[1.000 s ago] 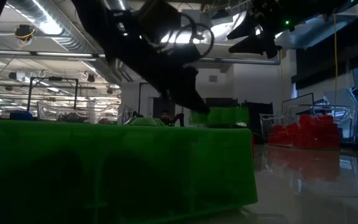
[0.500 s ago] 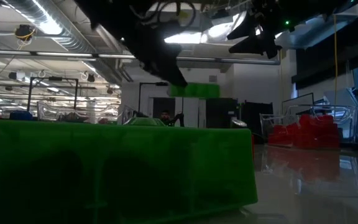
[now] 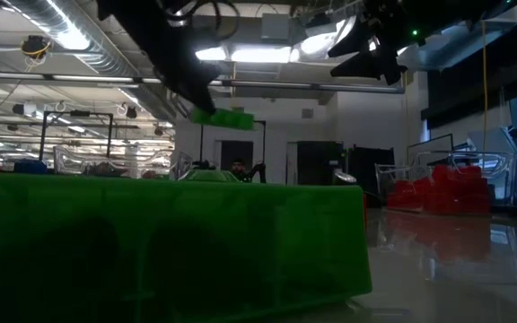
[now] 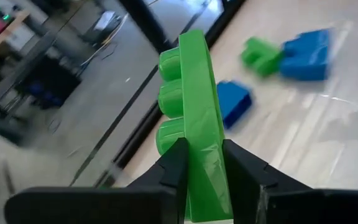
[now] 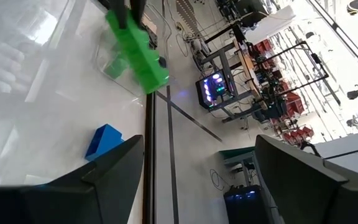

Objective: Sort blocks
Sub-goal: Put the green game piece into the left transparent bin

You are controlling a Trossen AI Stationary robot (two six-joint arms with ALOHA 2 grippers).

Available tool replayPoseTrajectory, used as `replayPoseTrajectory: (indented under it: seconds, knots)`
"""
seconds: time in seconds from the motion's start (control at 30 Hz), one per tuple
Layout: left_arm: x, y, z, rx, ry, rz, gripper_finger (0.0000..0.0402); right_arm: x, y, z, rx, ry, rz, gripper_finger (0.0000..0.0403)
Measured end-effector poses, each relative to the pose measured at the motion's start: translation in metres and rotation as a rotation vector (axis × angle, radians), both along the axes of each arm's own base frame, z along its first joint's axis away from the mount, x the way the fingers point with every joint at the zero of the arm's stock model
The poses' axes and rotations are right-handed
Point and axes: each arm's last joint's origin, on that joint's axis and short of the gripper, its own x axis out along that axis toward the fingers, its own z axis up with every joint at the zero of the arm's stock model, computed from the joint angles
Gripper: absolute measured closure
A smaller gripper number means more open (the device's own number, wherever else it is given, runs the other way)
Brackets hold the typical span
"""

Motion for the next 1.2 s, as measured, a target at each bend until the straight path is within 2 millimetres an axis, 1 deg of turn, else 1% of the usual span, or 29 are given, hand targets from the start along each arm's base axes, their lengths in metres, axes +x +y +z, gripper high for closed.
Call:
replayPoseTrajectory:
  seconds: [0.4,0.57,0.7,0.9,1.0,1.2]
  knots:
    - [-0.07,0.036,0.008,0.011,-0.079,0.21,0.0332,0.0,0.0,0.0,0.0,-0.001,0.0,0.0094]
    - [-0.091,0.047,0.004,0.016,-0.088,0.285,0.0332,0.0,0.0,0.0,0.0,-0.002,0.0,0.0094]
    - [-0.1,0.054,-0.002,0.015,-0.077,0.332,0.0331,0.0,0.0,0.0,-0.001,-0.004,0.0,0.0094]
    - [-0.107,0.064,-0.008,0.008,-0.064,0.395,0.0328,0.0,0.0,0.0,-0.001,-0.004,0.0,0.0094]
    - [-0.11,0.066,-0.009,0.003,-0.064,0.417,0.0308,0.0,0.0,0.0,-0.001,-0.004,0.0,0.0094]
    - [-0.11,0.067,-0.009,0.002,-0.066,0.423,0.0247,0.0,0.0,0.0,-0.001,-0.004,0.0,0.0094]
